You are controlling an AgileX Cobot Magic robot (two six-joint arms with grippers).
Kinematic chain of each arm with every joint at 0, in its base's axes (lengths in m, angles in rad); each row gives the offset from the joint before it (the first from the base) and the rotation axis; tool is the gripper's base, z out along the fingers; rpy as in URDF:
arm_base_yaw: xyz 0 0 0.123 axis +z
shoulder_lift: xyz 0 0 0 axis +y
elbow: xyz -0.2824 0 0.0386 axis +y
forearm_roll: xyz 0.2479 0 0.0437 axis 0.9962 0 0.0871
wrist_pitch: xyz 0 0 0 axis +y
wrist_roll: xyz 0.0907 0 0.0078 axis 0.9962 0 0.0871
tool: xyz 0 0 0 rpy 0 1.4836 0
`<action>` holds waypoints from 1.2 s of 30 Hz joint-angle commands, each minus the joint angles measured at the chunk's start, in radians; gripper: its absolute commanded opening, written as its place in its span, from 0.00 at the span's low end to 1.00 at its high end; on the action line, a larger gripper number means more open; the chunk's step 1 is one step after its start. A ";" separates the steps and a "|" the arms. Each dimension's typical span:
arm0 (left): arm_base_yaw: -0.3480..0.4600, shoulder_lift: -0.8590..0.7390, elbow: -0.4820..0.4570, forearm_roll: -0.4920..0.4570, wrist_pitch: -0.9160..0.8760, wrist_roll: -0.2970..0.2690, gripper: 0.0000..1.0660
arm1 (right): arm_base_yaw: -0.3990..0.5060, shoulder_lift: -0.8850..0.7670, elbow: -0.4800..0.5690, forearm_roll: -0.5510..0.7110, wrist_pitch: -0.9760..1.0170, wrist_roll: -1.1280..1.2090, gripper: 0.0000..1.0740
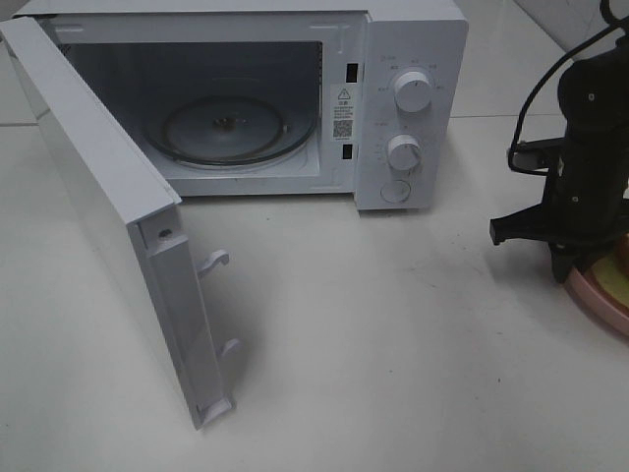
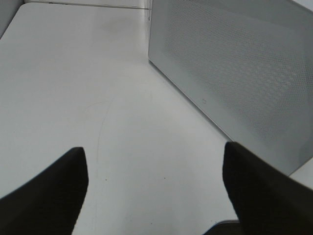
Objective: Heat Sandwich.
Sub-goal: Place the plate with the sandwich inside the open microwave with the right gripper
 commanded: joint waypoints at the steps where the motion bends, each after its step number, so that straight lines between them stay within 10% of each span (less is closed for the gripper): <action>1: 0.001 -0.004 0.001 -0.003 -0.013 -0.005 0.68 | -0.003 -0.055 0.008 -0.021 0.046 -0.002 0.00; 17: 0.001 -0.004 0.001 -0.003 -0.013 -0.005 0.68 | 0.001 -0.247 0.132 -0.051 0.070 0.001 0.00; 36: 0.001 -0.004 0.001 -0.003 -0.013 -0.005 0.68 | 0.229 -0.508 0.231 -0.161 0.227 0.001 0.00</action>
